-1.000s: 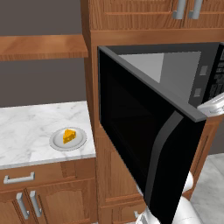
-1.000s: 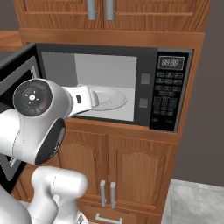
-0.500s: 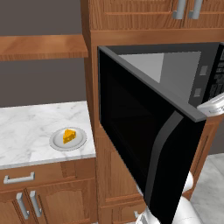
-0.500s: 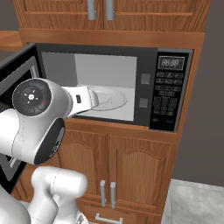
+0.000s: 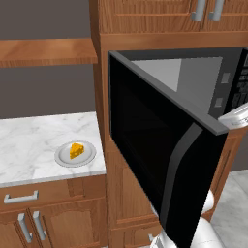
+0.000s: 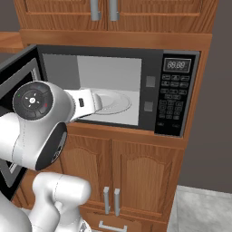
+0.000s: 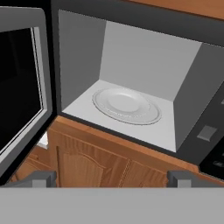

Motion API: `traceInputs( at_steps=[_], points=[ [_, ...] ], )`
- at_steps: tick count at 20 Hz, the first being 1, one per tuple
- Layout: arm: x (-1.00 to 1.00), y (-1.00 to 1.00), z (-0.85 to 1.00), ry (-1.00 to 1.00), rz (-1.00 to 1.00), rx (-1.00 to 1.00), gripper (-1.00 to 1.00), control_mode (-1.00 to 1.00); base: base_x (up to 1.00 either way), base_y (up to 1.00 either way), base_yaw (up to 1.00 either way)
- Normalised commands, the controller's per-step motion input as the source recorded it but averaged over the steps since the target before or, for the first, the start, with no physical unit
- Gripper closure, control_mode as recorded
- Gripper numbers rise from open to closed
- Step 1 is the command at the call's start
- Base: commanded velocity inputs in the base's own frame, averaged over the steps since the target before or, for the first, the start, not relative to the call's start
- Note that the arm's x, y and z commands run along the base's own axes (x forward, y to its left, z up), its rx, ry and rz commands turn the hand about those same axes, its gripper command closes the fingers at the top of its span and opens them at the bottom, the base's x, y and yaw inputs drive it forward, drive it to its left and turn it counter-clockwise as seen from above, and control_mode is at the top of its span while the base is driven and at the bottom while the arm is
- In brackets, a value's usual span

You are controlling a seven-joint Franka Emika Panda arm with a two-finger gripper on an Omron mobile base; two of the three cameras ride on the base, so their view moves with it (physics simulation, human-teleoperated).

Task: Pick the cheese from the counter and place it in the microwave. Then turn on the microwave.

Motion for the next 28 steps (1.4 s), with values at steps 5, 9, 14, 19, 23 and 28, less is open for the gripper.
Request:
traceInputs(
  at_steps=[5, 9, 14, 19, 23, 28],
  points=[
    [0.0, 0.0, 0.0, 0.0, 0.0, 0.0, -1.0, 1.0, -0.01, -0.09, 0.0],
    [0.0, 0.0, 0.0, 0.0, 0.0, 0.0, -1.0, 1.0, 0.0, -0.16, 0.0],
    [0.0, 0.0, 0.0, 0.0, 0.0, 0.0, -1.0, 1.0, -0.04, -0.39, 0.0],
    [0.0, 0.0, 0.0, 0.0, 0.0, 0.0, -1.0, 1.0, -0.04, -0.48, 0.0],
    [0.0, 0.0, 0.0, 0.0, 0.0, 0.0, -1.0, 1.0, 0.0, -0.47, 0.0],
    [0.0, 0.0, 0.0, 0.0, 0.0, 0.0, -1.0, 1.0, -0.04, -0.41, 0.02]
  ],
)
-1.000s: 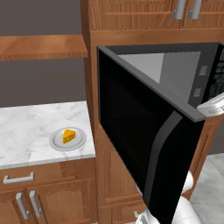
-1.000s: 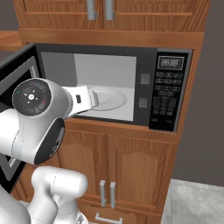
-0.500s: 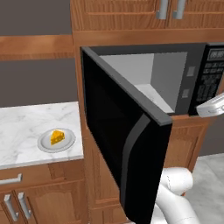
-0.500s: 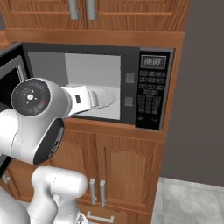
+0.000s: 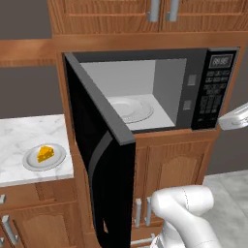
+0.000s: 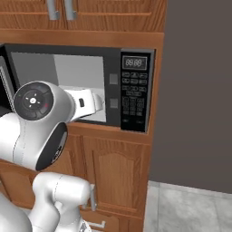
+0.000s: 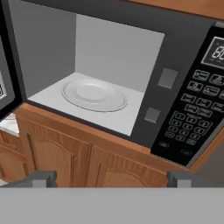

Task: Pick the cheese from the counter and place it in the microwave. Then turn on the microwave.

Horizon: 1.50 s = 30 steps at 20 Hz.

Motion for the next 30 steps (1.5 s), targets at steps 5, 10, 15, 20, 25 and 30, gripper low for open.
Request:
traceInputs(
  at_steps=[5, 10, 15, 20, 25, 30],
  points=[
    [0.0, 0.0, 0.0, 0.0, 0.0, 0.0, -1.0, 1.0, -0.22, -0.27, 0.01],
    [0.0, 0.0, 0.0, 0.0, 0.0, 0.0, -1.0, 1.0, -0.36, -0.17, 0.02],
    [0.0, 0.0, 0.0, 0.0, 0.0, 0.0, -1.0, 1.0, -0.54, -0.06, 0.0],
    [0.0, 0.0, 0.0, 0.0, 0.0, 0.0, -1.0, 1.0, -0.62, -0.04, 0.0],
    [0.0, 0.0, 0.0, 0.0, 0.0, 0.0, -1.0, 1.0, -0.55, -0.01, 0.0],
    [0.0, 0.0, 0.0, 0.0, 0.0, 0.0, -1.0, 1.0, -0.51, 0.0, -0.03]
  ],
)
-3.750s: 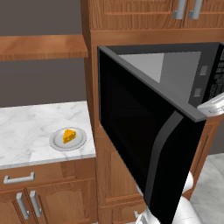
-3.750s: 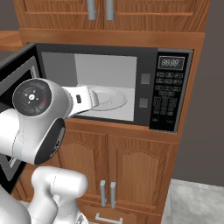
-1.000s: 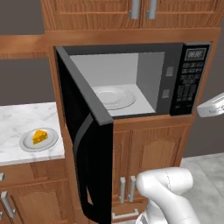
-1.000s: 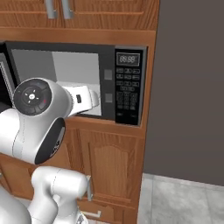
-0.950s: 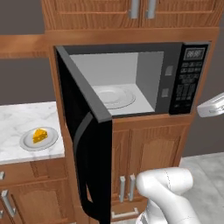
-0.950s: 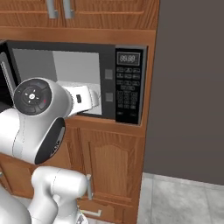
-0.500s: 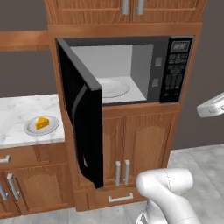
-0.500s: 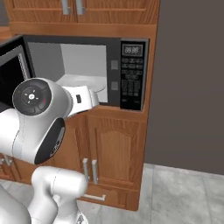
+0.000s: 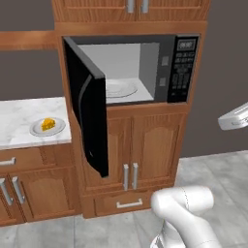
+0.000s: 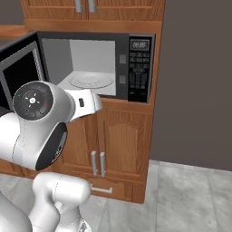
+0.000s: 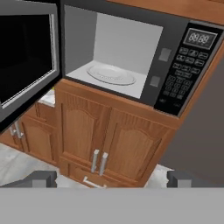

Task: Pick the cheese from the counter and place it in the microwave. Then turn on the microwave.

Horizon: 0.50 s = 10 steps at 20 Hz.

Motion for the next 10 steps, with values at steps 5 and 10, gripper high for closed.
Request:
traceInputs(
  at_steps=[5, 10],
  points=[
    [0.0, 0.0, 0.0, 0.0, 0.0, 0.0, -1.0, 1.0, -0.42, 0.01, -0.08],
    [0.0, 0.0, 0.0, 0.0, 0.0, 0.0, -1.0, 1.0, -0.18, 0.19, -0.11]
  ],
)
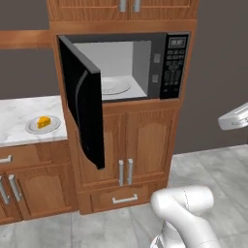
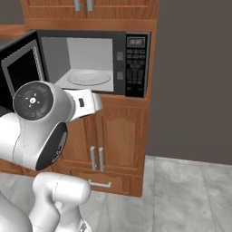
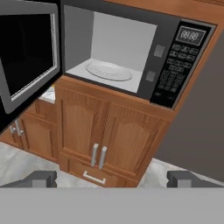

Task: Pick the cheese from the counter and place it in the microwave. Then turn on the microwave.

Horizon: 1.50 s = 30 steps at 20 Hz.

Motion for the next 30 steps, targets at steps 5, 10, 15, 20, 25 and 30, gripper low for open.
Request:
traceInputs(
  at_steps=[5, 10, 15, 20, 25, 30],
  points=[
    [0.0, 0.0, 0.0, 0.0, 0.0, 0.0, -1.0, 1.0, -0.01, 0.41, -0.11],
    [0.0, 0.0, 0.0, 0.0, 0.0, 0.0, -1.0, 1.0, 0.0, 0.59, -0.1],
    [0.0, 0.0, 0.0, 0.0, 0.0, 0.0, -1.0, 1.0, 0.0, 0.57, -0.1],
    [0.0, 0.0, 0.0, 0.0, 0.0, 0.0, -1.0, 1.0, 0.0, 0.49, -0.11],
    [0.0, 0.0, 0.0, 0.0, 0.0, 0.0, -1.0, 1.0, -0.06, 0.43, -0.11],
    [0.0, 0.0, 0.0, 0.0, 0.0, 0.0, -1.0, 1.0, -0.06, 0.43, -0.11]
  ],
)
